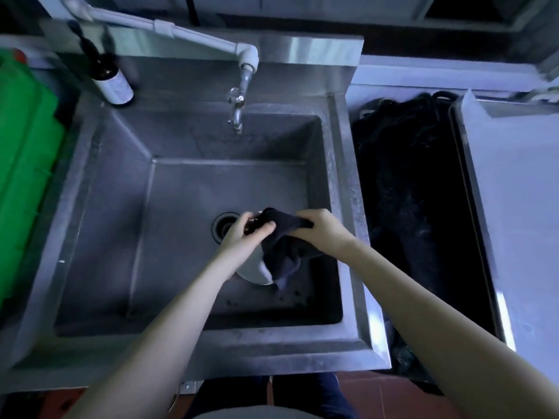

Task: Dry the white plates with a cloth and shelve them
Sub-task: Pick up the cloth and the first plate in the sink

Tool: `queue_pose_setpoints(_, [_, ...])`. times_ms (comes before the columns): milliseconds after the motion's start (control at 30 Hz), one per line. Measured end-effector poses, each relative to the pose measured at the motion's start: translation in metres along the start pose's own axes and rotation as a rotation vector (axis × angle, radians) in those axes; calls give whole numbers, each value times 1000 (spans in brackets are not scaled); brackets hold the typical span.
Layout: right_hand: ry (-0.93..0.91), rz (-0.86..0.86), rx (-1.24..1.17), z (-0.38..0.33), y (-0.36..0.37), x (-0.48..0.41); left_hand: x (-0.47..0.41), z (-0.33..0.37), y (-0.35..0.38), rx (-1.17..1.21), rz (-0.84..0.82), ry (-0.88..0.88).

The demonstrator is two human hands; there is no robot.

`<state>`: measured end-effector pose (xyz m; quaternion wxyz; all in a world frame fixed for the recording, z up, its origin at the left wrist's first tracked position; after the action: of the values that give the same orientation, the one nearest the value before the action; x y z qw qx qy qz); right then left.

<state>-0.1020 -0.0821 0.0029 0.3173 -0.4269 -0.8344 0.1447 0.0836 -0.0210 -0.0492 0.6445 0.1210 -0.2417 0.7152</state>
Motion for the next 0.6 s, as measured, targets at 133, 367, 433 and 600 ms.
queue_pose_setpoints(133, [54,62,-93,-14,18,-22,-7,-15,-30,28,-103,-50])
queue_pose_setpoints(367, [196,164,-11,-1,29,-37,-51,-60,-59,-123,61,-155])
queue_pose_setpoints(433, [228,256,77,8,23,-34,-59,-81,-63,-223,53,-193])
queue_pose_setpoints(600, [337,363,375,36,19,-29,-77,-114,-56,-484,-24,-172])
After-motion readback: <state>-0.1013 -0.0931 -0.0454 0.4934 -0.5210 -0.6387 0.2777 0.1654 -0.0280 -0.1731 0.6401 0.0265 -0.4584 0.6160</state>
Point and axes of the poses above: each hand's wrist, its own x-axis away from the middle knuckle, its own y-axis out of the palm, z = x × y, the point moved 1 cm from there along -x, towards the middle knuckle, and after that the axes turned 2 degrees about -x, right-handed, at the moved point
